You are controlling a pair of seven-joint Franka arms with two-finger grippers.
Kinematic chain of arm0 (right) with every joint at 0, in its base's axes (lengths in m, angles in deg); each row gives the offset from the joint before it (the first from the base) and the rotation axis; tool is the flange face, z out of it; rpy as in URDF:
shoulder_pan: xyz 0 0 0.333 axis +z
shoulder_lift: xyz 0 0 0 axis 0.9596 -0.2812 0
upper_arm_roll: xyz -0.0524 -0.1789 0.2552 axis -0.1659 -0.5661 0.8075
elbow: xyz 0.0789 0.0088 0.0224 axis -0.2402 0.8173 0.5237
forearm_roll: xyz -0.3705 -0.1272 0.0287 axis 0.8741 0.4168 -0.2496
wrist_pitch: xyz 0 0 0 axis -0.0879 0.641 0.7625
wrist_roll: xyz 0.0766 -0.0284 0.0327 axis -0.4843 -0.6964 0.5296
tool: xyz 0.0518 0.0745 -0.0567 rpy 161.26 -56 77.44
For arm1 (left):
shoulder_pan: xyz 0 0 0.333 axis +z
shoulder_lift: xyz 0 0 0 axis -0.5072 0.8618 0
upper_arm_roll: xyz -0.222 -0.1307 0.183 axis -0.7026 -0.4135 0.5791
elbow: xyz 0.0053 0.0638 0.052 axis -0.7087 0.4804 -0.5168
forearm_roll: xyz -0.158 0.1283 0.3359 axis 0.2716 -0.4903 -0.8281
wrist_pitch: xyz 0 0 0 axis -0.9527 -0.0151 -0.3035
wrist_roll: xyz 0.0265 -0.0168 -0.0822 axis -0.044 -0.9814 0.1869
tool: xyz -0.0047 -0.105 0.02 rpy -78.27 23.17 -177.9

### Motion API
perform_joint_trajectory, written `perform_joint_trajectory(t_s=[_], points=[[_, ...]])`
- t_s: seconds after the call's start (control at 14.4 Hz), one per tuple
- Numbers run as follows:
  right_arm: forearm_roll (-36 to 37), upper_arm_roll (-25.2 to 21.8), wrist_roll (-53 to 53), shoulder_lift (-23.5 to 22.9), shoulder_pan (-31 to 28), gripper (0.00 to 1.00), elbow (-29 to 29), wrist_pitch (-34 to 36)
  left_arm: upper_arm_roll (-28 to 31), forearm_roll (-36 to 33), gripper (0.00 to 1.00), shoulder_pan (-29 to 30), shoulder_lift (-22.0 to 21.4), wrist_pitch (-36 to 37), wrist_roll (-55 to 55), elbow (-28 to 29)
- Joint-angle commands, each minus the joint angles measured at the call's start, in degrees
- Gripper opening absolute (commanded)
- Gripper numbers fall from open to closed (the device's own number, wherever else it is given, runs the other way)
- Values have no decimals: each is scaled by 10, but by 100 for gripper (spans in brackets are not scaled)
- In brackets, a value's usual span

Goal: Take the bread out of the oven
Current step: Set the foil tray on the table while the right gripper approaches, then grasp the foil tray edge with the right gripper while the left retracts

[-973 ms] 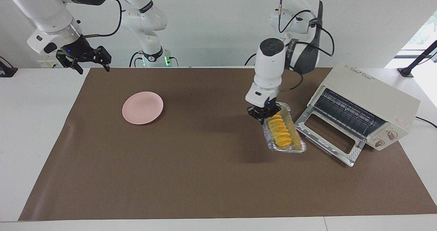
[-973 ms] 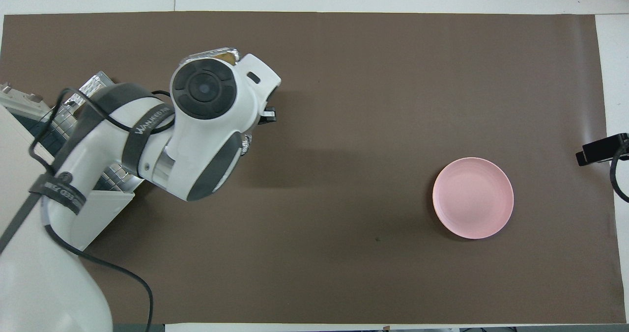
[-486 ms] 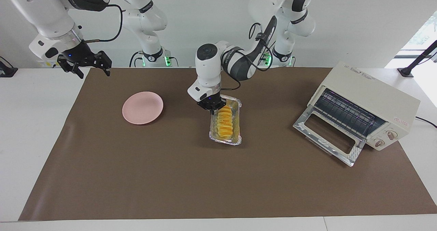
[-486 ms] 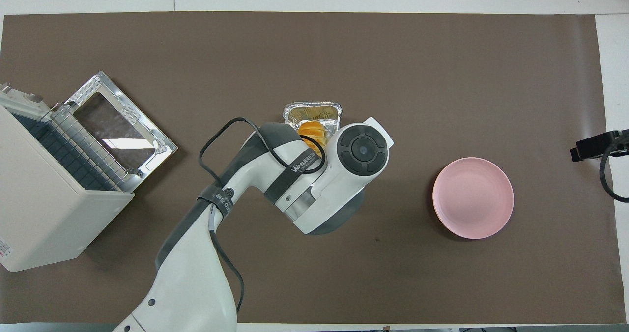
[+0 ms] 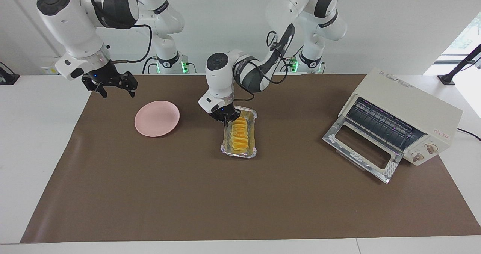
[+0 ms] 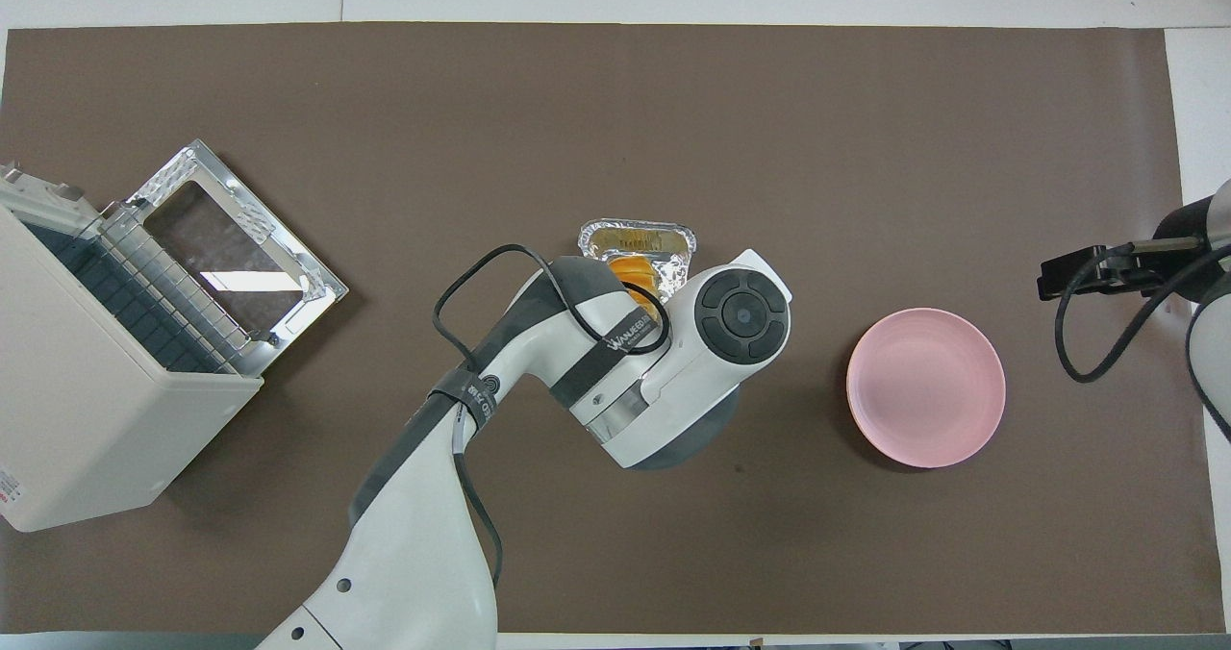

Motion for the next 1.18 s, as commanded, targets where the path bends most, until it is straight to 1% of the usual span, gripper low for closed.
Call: perform_joint_trajectory(t_s=[0.0, 0.14, 0.21, 0.28, 0.42, 0.49, 0.63, 0.76, 0.9, 0.97, 1.11], points=[[2, 2, -18, -8, 6, 100, 13, -28, 12, 1, 100, -9, -5, 21, -9, -9], [1, 2, -24, -20, 7, 100, 13, -38, 14, 2, 100, -1, -13, 41, -7, -21], [2, 2, -34, -26, 7, 100, 13, -40, 22, 4, 100, 11, -33, 46, -3, -21], [1, 3, -43, -31, 9, 100, 13, -42, 24, 4, 100, 33, -63, 50, 0, -15], [1, 3, -74, -48, 34, 100, 13, -63, 23, 5, 100, 90, -115, 102, 5, -8], [1, 3, -99, -59, 41, 100, 13, -72, 23, 6, 100, 118, -133, 125, 20, -7], [0, 3, -159, -87, 68, 100, 12, -115, 23, 7, 100, 186, -166, 174, 103, -7], [-11, 3, -231, -120, 109, 100, 8, -163, 22, 10, 100, 271, -202, 220, 210, -7], [-16, 3, -299, -142, 148, 100, 1, -189, 22, 15, 100, 343, -236, 273, 318, -6], [-16, 3, -334, -152, 163, 100, -6, -191, 23, 22, 100, 369, -252, 299, 355, -3], [-16, 3, -404, -176, 199, 100, -30, -189, 24, 26, 100, 384, -276, 342, 368, 1]])
